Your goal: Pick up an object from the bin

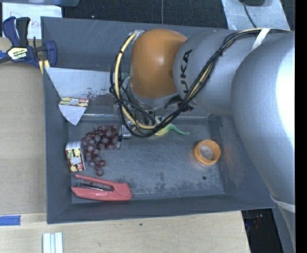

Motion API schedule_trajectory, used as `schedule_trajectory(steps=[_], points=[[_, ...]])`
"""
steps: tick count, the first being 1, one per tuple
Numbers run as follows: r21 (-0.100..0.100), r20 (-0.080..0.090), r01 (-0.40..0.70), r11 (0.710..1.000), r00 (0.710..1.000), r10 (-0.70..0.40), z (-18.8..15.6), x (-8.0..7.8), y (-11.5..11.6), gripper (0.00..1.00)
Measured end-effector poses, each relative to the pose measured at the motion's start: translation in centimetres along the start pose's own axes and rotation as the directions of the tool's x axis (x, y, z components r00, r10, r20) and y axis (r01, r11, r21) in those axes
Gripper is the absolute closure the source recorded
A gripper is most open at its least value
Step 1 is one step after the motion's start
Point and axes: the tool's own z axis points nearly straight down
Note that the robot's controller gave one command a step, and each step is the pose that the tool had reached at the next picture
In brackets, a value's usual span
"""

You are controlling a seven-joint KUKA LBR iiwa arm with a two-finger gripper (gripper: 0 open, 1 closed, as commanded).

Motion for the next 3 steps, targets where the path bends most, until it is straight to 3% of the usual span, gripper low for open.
schedule_trajectory(steps=[1, 2, 3], points=[[-0.003, 0.006, -0.051, 0.999, 0.999, 0.051, 5.75, -0.88, -0.56, 0.0], [-0.006, 0.017, -0.081, 0.997, 0.997, 0.082, 5.31, -0.52, 0.04, 1.0], [-0.006, 0.017, -0.082, 0.997, 0.996, 0.082, 5.31, -0.52, 0.04, 1.0]])
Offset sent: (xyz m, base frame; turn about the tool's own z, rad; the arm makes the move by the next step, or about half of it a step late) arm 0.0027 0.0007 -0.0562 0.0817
